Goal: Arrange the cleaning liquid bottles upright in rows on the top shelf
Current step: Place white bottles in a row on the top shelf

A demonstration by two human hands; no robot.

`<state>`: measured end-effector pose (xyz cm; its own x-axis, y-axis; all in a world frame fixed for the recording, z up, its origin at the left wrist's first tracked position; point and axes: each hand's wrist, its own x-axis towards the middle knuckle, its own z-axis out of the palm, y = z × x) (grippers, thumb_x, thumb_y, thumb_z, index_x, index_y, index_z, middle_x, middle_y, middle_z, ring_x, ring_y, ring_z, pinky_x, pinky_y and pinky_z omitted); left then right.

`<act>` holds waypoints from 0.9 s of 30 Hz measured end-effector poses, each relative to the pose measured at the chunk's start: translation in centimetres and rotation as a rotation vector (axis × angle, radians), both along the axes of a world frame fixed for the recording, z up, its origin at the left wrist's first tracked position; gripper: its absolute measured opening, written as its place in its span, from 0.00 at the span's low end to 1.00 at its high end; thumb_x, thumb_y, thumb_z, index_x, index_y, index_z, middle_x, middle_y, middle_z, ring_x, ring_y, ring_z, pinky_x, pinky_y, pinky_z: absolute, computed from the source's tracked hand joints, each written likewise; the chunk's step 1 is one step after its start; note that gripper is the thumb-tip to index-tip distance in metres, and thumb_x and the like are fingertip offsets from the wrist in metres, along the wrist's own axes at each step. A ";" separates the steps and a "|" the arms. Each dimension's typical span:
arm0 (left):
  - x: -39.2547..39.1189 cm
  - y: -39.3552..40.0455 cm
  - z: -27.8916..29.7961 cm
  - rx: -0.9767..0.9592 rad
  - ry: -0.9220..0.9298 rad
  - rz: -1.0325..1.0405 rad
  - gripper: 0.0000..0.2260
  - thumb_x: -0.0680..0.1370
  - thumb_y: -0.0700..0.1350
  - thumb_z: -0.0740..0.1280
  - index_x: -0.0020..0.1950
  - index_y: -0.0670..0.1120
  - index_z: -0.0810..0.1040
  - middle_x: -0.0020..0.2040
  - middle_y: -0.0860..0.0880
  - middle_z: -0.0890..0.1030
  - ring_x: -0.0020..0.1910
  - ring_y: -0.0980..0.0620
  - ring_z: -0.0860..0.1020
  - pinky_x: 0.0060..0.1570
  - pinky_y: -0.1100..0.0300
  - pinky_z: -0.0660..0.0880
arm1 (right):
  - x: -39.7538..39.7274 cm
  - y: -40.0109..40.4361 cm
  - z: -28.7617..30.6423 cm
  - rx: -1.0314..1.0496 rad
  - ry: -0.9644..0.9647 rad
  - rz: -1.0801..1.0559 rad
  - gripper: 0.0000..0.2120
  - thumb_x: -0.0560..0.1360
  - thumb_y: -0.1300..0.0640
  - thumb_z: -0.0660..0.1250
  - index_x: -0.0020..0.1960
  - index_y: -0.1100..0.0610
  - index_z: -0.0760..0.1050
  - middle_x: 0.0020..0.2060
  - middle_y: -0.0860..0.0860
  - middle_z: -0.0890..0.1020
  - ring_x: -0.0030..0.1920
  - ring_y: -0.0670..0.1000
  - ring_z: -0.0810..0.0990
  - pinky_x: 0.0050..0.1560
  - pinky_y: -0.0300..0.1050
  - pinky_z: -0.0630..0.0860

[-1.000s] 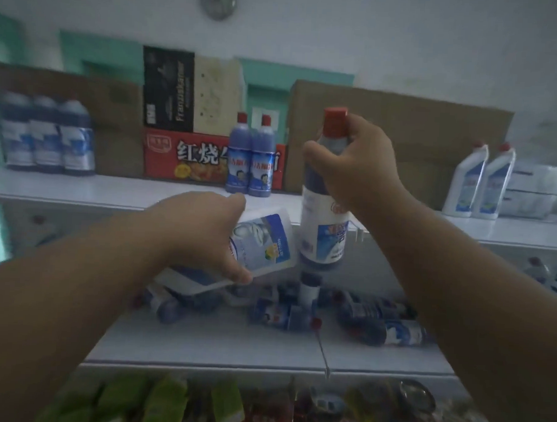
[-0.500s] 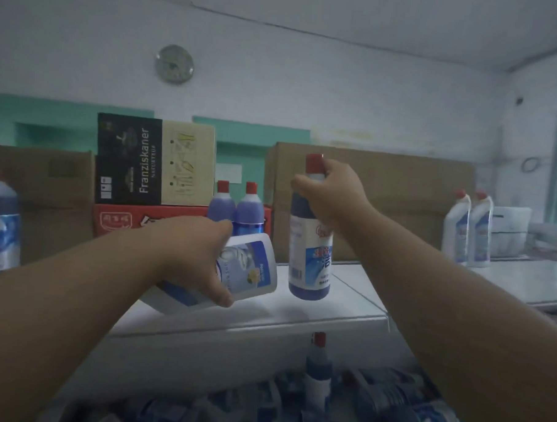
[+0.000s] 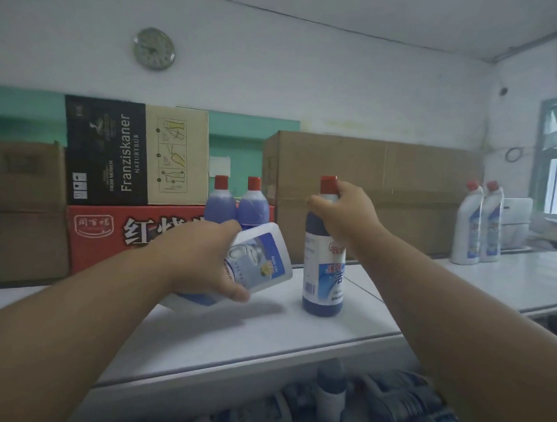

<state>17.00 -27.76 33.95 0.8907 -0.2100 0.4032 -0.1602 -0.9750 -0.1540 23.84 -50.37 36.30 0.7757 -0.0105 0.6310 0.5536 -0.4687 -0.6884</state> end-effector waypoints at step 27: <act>-8.8 -0.3 -4.1 -0.280 -0.340 -0.057 0.34 0.61 0.65 0.79 0.61 0.59 0.68 0.51 0.59 0.78 0.47 0.55 0.77 0.46 0.53 0.79 | -8.9 3.1 -1.5 -0.491 -0.022 0.518 0.18 0.72 0.50 0.77 0.58 0.49 0.75 0.50 0.46 0.83 0.48 0.45 0.84 0.48 0.40 0.83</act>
<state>8.22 -28.05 29.82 0.6876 -0.0954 0.7198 -0.2006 -0.9777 0.0620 14.90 -47.22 34.75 0.5911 0.6450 0.4843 0.8004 -0.3948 -0.4511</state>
